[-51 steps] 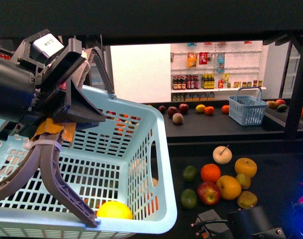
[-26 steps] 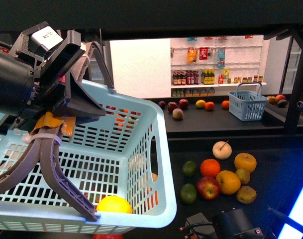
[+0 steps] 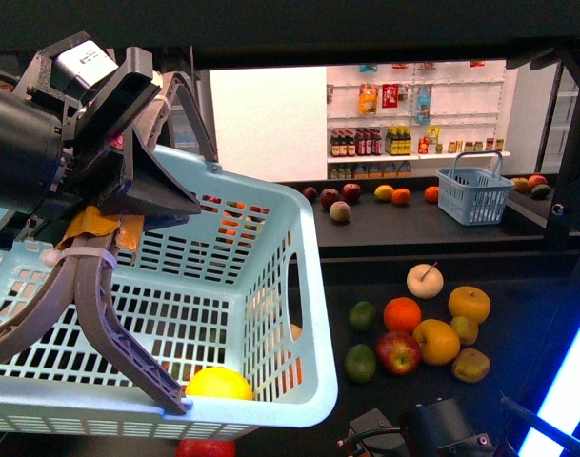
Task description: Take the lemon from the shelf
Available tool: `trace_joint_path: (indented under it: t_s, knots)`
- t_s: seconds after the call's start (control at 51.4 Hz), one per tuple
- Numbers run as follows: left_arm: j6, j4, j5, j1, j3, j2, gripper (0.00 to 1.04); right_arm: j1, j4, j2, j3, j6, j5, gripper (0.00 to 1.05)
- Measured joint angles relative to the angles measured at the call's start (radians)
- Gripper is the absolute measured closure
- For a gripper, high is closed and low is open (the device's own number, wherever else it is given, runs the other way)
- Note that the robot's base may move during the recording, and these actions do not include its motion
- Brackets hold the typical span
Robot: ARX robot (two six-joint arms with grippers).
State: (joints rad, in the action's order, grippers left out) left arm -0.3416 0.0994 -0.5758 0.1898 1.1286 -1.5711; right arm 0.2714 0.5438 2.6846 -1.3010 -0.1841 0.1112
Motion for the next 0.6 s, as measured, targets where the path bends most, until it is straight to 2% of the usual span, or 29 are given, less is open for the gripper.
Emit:
trace_joint_path:
  t_s: [0.195, 0.603]
  knots:
    - [0.0, 0.0, 0.0, 0.0, 0.0, 0.0, 0.91, -0.008, 0.005, -0.002, 0.01, -0.017, -0.003, 0.63]
    - [0.0, 0.0, 0.0, 0.0, 0.0, 0.0, 0.91, -0.1, 0.008, -0.179, 0.105, -0.015, -0.002, 0.65]
